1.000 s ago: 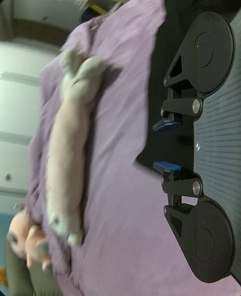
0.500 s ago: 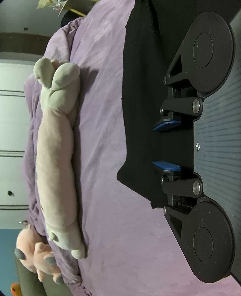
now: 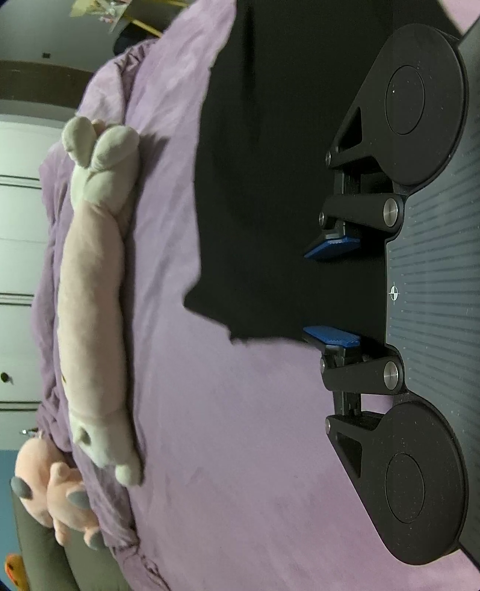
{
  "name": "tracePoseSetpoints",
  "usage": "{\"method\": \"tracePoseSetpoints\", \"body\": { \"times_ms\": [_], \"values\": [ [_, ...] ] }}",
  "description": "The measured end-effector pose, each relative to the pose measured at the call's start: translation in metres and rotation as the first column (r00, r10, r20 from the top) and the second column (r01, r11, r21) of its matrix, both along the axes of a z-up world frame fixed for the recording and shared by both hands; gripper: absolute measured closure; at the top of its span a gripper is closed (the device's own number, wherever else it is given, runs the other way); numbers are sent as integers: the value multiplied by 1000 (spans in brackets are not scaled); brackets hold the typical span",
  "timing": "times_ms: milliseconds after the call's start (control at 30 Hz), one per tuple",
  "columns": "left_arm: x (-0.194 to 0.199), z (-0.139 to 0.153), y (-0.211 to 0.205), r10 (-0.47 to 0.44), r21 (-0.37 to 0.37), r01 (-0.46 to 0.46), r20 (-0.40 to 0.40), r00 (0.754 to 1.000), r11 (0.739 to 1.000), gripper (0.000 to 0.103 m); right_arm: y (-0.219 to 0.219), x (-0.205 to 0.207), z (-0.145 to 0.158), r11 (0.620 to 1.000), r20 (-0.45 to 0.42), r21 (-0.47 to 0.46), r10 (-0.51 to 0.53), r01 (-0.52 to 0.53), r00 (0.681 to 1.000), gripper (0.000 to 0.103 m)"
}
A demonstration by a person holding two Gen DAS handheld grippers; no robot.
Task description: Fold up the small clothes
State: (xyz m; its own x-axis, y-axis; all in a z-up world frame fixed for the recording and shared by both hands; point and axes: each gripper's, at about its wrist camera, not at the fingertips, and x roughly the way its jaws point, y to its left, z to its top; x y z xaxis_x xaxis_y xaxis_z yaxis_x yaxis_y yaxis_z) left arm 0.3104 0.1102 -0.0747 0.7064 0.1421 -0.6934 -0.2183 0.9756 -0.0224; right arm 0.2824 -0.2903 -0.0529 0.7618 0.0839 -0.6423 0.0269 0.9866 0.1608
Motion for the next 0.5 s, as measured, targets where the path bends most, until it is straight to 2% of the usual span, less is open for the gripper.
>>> {"method": "tracePoseSetpoints", "body": {
  "times_ms": [33, 67, 100, 200, 300, 333, 400, 467, 500],
  "values": [
    [-6, 1, 3, 13, 16, -12, -17, 1000, 1000, 49, -1, -8, 2, 995, -22, -94, -43, 41, 999, 90],
    [-13, 2, 8, 28, 22, -28, -30, 999, 999, 49, -3, -11, 4, 982, -47, -174, -88, 79, 995, 73],
    [-20, 3, 13, 40, 18, -39, -42, 998, 999, 48, -8, -16, 8, 975, -62, -196, -116, 102, 991, 72],
    [-39, 10, 30, 62, -26, -65, -82, 995, 998, 48, -20, -29, 27, 971, -50, -181, -166, 154, 985, 72],
    [-60, 19, 44, 59, -132, -70, -87, 995, 989, 48, -16, -40, 53, 973, 62, -169, -146, 154, 987, 72],
    [-65, 21, 47, 52, -176, -69, -100, 994, 982, 48, -12, -43, 61, 986, 107, -113, -114, 126, 988, 70],
    [-73, 20, 50, 29, -263, -62, -127, 991, 963, 48, -9, -44, 68, 998, 155, 58, -39, 31, 987, 58],
    [-81, 19, 50, 0, -335, -45, -133, 991, 941, 48, 0, -43, 65, 960, 161, 265, 43, -86, 986, 48],
    [-83, 18, 50, -17, -368, -34, -135, 991, 929, 48, 10, -40, 61, 940, 140, 317, 87, -128, 986, 48]
  ]
}}
